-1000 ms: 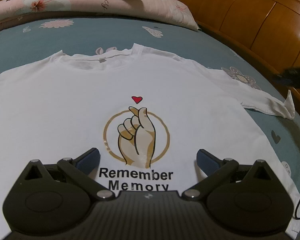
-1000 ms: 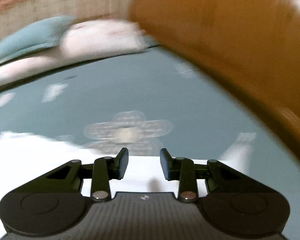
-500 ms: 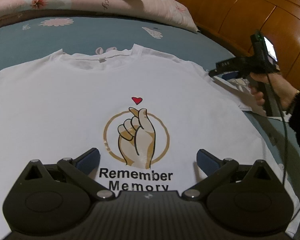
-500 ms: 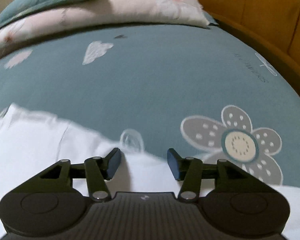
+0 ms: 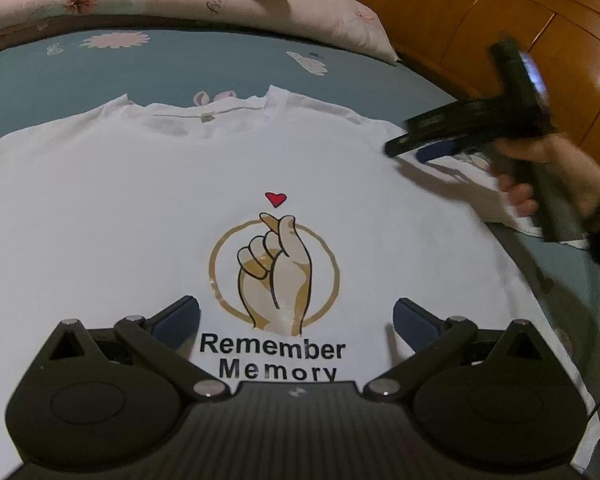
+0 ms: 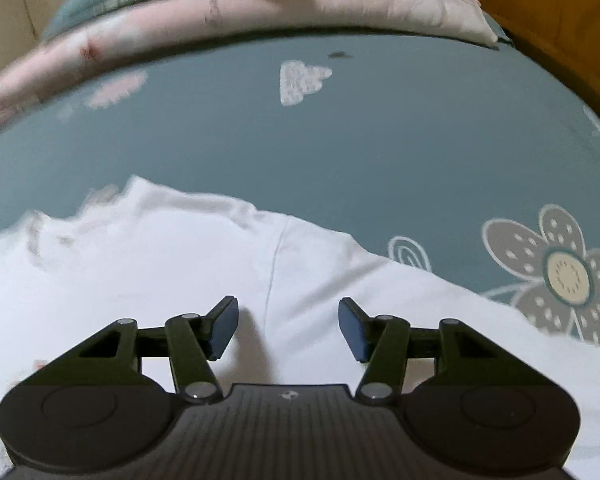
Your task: Fold clothes
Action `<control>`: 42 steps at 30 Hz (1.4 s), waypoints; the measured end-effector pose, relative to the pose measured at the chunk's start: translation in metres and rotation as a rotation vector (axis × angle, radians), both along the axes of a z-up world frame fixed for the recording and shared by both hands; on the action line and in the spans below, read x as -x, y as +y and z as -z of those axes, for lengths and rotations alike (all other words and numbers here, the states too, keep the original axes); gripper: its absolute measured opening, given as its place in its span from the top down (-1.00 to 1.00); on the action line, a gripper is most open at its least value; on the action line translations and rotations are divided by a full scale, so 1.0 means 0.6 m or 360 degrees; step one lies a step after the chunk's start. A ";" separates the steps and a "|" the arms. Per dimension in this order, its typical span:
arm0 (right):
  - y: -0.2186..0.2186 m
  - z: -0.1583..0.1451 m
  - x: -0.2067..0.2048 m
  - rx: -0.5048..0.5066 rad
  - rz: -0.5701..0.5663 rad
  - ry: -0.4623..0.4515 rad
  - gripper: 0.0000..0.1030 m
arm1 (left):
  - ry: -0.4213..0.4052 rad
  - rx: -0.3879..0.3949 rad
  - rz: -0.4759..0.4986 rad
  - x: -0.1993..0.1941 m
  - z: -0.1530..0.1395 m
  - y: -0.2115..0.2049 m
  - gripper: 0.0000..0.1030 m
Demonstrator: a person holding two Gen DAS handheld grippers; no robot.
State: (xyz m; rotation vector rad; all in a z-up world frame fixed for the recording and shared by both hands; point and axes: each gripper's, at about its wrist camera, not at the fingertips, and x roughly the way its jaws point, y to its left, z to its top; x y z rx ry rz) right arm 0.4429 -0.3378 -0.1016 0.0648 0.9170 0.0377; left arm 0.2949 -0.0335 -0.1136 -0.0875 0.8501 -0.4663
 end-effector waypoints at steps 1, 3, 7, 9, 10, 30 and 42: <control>0.006 0.005 -0.012 0.0039 -0.0002 -0.0022 -0.22 | -0.0005 0.0003 -0.0001 0.000 0.001 0.000 -0.98; 0.010 0.008 -0.035 0.0099 0.0012 -0.0061 -0.27 | -0.0023 -0.0001 0.0000 0.001 0.003 -0.002 -0.98; -0.008 -0.012 -0.043 0.0079 0.0066 -0.0063 -0.28 | -0.0055 -0.0055 0.0018 0.006 0.005 -0.009 -0.98; -0.025 -0.035 -0.011 0.0016 0.0074 -0.0071 -0.28 | -0.0061 -0.0066 0.0017 0.007 0.005 -0.011 -0.98; -0.034 -0.048 0.008 -0.0020 0.0075 -0.0075 -0.29 | -0.0064 -0.0074 0.0018 0.007 0.005 -0.012 -0.98; -0.098 -0.026 0.223 -0.0249 0.0271 -0.0091 -0.35 | -0.0140 -0.0239 0.0064 0.019 0.010 -0.033 -0.99; -0.090 0.017 0.213 -0.1042 0.0354 0.0026 -0.35 | -0.0139 -0.0233 0.0067 0.019 0.011 -0.032 -0.99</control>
